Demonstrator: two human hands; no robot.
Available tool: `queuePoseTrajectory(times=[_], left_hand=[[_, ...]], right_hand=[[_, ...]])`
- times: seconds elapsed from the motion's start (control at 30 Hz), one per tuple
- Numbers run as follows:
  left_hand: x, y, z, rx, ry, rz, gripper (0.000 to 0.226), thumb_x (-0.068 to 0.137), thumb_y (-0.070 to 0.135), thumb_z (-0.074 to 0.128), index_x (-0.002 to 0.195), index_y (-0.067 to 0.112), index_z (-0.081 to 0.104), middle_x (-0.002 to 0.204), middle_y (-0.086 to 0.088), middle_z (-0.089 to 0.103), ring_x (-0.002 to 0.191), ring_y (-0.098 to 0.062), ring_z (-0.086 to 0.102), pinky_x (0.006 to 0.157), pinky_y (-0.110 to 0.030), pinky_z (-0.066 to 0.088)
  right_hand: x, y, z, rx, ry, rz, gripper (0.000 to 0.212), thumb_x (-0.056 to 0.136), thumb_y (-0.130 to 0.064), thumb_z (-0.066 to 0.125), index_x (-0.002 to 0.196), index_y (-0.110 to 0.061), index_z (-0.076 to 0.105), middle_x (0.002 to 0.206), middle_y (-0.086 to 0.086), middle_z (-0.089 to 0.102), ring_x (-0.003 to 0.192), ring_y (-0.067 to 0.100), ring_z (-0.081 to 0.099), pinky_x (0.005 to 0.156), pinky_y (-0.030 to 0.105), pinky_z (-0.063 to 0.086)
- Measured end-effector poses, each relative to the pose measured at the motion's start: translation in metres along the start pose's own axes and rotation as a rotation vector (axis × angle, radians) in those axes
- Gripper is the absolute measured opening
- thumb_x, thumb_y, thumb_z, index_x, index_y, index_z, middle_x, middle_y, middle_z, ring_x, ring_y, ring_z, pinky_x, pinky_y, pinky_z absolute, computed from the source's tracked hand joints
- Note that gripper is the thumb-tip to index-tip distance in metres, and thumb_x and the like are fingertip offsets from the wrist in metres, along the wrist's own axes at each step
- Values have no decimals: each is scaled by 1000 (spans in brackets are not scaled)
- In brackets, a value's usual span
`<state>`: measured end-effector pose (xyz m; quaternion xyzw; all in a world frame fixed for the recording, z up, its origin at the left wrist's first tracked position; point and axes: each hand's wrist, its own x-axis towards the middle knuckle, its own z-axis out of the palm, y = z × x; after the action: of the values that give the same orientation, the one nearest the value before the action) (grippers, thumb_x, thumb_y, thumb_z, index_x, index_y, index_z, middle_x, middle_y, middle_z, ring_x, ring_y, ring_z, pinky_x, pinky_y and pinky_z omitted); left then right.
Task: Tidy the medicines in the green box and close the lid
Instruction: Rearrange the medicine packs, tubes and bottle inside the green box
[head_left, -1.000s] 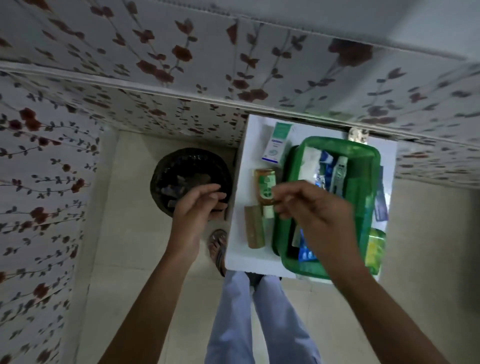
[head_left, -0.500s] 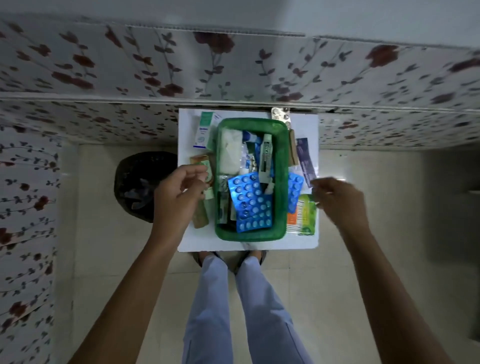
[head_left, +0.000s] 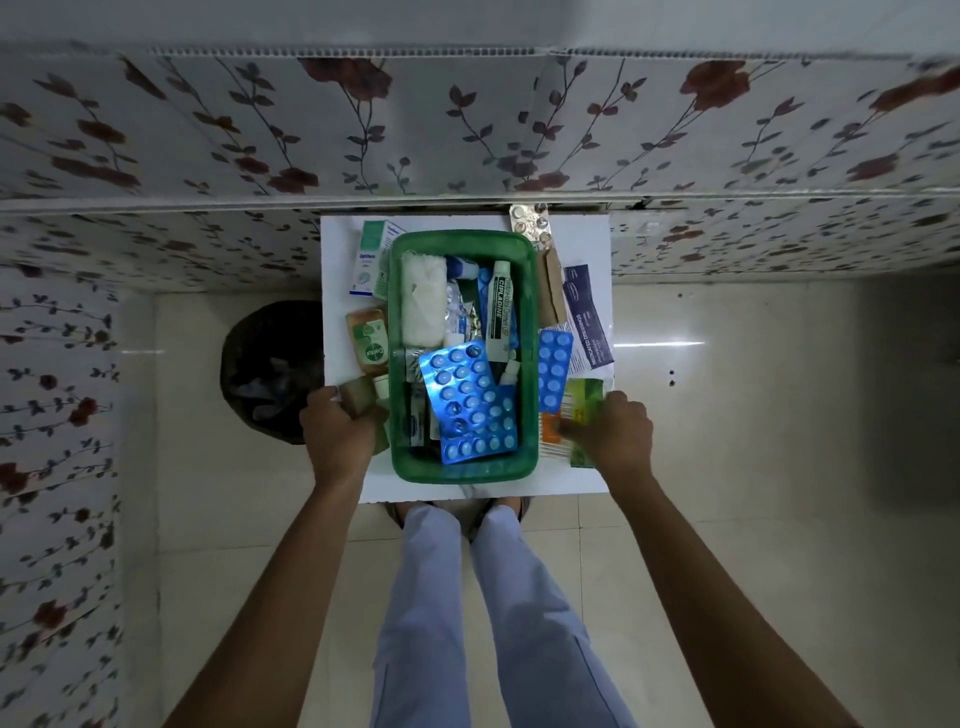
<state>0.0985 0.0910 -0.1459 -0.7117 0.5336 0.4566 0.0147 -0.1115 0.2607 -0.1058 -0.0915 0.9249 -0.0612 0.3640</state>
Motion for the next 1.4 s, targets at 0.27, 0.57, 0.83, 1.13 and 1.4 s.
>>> queuePoseTrajectory(times=[0.27, 0.57, 0.83, 1.13, 1.4], left_hand=[[-10, 26, -7, 52, 7, -42, 43, 57, 28, 68, 94, 5, 61, 95, -16, 68, 88, -33, 64, 75, -45, 56], [-24, 40, -45, -300, 60, 0, 35, 68, 17, 73, 100, 8, 63, 95, -7, 65, 78, -16, 57, 68, -32, 48], [-48, 62, -53, -490, 59, 107, 27, 74, 16, 72, 98, 18, 60, 101, -7, 65, 87, -18, 60, 74, -39, 49], [-64, 81, -42, -505, -5, 193, 35, 76, 14, 71, 109, 18, 59, 104, -6, 64, 94, -18, 59, 77, -29, 49], [-67, 90, -41, -397, -56, 274, 35, 77, 16, 71, 110, 17, 60, 106, -5, 66, 92, -18, 60, 67, -22, 51]], right_hand=[[-32, -9, -61, -117, 216, -260, 30, 79, -12, 64, 102, -2, 49, 99, 20, 58, 85, 39, 55, 60, 33, 34], [-70, -85, -100, 95, 49, -796, 50, 79, -9, 66, 125, -14, 49, 114, 8, 66, 95, 25, 63, 73, 21, 40], [-44, -102, -10, -385, -196, -994, 52, 77, -5, 62, 126, -16, 50, 113, 14, 60, 97, 36, 60, 78, 40, 52], [-43, -68, -6, -206, 100, -1073, 48, 59, 6, 68, 103, -13, 67, 98, 14, 69, 85, 35, 63, 69, 40, 55], [-58, -77, 10, -417, -191, -1127, 49, 68, 10, 56, 107, -17, 67, 91, 11, 70, 91, 34, 60, 63, 37, 53]])
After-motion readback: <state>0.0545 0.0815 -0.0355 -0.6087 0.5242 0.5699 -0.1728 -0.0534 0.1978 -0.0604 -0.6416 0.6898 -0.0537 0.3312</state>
